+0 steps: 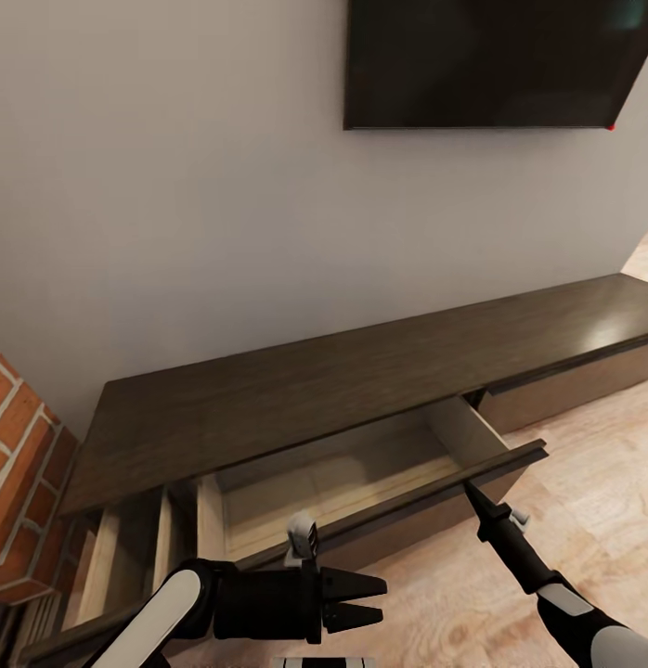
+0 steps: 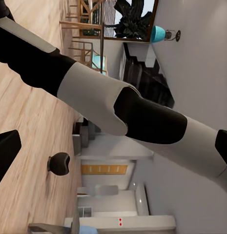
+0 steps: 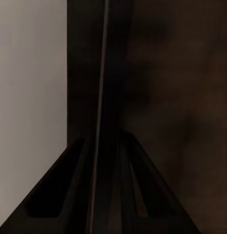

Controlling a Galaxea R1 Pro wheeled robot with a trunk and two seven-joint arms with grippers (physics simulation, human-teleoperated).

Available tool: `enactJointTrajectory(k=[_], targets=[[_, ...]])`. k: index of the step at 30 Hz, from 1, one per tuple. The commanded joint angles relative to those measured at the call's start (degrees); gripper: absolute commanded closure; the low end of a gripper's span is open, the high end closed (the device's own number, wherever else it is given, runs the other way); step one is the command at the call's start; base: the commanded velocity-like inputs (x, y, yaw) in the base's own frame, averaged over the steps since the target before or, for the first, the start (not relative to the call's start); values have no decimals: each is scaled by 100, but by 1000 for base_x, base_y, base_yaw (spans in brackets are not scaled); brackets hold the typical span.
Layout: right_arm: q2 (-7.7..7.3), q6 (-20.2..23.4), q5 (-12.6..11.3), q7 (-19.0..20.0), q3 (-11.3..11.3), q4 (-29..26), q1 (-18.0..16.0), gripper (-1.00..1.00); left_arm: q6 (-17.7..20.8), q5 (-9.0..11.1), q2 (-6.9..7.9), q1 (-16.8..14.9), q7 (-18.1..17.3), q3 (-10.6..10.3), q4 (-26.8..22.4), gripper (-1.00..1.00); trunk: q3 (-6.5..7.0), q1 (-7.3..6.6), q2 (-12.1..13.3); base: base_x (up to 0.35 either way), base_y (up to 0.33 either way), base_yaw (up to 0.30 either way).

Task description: Place each of the two pumpkins and all three candles from the living room inside a cabinet in the living room (use any cabinet), then make sure every cabinet is closed, and position the cauldron so it is next to a table in the living room.

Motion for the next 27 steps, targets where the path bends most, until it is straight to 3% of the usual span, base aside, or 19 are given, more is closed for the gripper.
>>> enactJointTrajectory(k=[1, 27], targets=[[0, 98, -46, 112, 232, -296, -2, 100, 0, -46, 3, -5, -56, -7, 2, -100, -4, -3, -3, -139, 0, 0], [-3, 98, -46, 112, 232, -299, -2, 100, 0, -46, 3, -5, -56, -3, 2, -100, -4, -3, -3, -67, 0, 0]])
